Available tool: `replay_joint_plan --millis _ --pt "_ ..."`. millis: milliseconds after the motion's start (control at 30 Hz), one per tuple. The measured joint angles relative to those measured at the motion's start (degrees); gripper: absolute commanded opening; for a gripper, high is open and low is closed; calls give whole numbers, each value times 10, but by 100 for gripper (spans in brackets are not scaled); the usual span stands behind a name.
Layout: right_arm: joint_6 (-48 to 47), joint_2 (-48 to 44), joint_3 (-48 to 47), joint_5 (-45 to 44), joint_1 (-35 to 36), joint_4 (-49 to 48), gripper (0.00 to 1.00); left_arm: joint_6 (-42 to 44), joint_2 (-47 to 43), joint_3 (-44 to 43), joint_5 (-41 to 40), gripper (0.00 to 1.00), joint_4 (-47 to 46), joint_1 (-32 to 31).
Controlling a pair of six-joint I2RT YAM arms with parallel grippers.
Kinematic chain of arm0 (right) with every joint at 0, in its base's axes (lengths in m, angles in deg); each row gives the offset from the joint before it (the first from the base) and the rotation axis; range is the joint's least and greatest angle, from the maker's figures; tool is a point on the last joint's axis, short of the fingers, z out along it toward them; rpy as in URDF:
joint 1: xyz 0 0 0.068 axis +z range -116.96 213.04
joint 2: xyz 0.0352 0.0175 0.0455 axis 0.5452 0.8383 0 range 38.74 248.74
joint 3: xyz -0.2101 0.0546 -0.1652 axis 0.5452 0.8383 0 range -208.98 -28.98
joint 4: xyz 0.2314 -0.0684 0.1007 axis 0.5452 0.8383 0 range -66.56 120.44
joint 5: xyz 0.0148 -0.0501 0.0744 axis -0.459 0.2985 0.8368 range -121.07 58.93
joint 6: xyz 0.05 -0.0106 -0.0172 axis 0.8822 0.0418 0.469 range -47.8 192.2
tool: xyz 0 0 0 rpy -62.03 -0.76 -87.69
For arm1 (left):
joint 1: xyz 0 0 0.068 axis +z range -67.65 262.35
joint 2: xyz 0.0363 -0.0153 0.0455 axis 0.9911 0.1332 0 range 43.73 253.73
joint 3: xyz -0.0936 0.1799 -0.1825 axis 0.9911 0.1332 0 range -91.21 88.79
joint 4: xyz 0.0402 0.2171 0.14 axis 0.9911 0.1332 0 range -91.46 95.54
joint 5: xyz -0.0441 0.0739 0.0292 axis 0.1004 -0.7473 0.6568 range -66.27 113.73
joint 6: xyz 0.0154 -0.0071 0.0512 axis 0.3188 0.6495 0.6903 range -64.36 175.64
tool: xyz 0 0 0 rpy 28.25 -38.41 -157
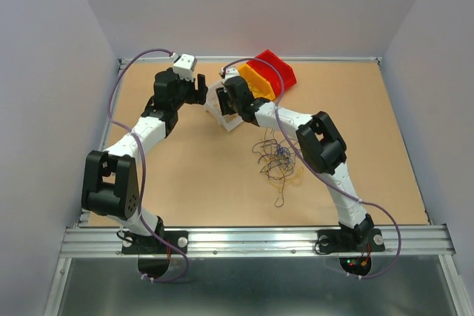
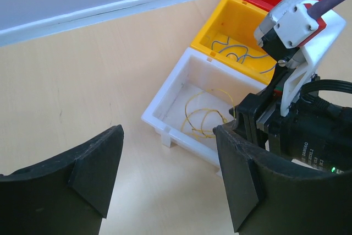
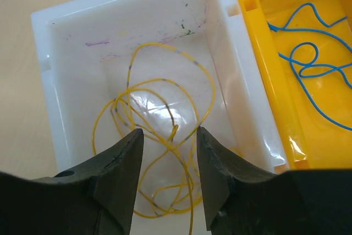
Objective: Untangle the cables
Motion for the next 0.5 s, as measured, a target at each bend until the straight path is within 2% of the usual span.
replay_joint_plan --millis 133,367,500 --pt "-4 0 0 -11 0 3 54 0 0 0 1 80 0 0" --pt "-11 -10 1 -26 0 15 70 1 0 0 6 83 0 0" --pt "-15 -60 37 -23 0 16 75 8 -2 4 25 86 0 0"
